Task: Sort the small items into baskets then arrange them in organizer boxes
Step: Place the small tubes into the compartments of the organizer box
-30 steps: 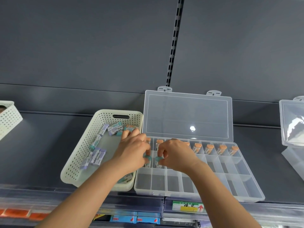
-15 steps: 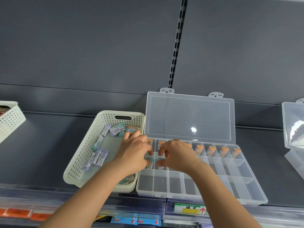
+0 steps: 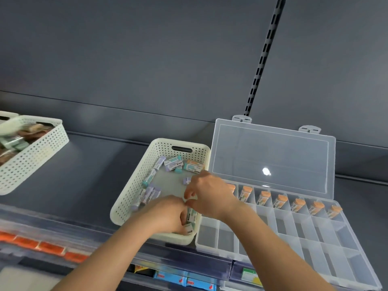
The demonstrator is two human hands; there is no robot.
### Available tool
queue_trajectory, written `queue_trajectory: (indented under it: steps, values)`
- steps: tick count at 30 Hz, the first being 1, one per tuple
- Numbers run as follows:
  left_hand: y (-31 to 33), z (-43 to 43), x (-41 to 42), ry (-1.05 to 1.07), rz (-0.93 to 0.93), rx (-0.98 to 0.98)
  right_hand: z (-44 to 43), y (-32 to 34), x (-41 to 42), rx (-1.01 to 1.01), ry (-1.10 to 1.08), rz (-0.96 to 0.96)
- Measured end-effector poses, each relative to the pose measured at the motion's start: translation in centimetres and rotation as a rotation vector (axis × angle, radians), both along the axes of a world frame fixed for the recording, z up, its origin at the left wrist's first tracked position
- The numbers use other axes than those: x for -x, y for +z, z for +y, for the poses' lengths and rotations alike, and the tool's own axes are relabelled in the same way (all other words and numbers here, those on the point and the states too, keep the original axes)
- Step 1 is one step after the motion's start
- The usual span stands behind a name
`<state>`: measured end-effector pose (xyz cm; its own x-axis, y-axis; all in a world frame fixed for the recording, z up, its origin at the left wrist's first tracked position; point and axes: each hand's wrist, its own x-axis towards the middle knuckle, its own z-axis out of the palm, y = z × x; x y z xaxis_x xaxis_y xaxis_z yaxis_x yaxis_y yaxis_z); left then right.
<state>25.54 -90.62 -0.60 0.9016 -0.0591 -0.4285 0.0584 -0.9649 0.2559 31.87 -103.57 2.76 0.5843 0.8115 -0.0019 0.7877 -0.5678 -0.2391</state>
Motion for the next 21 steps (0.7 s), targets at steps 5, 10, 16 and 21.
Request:
queue_trajectory:
  steps: [5, 10, 16, 21]
  values:
    - [0.3, 1.5, 0.1, 0.021, 0.008, -0.094, 2.7, -0.5, -0.7, 0.419, 0.043, -0.273]
    - [0.7, 3.9, 0.7, 0.114, -0.106, -0.051, 4.8, -1.1, -1.3, 0.801, 0.125, -0.253]
    - [0.5, 5.9, 0.2, 0.337, -0.297, 0.186, 5.5, -1.0, -2.2, 0.671, 0.184, -0.044]
    - [1.4, 5.9, -0.6, 0.567, -0.573, 0.362, 5.1, -1.4, -2.4, 0.336, 0.2, 0.133]
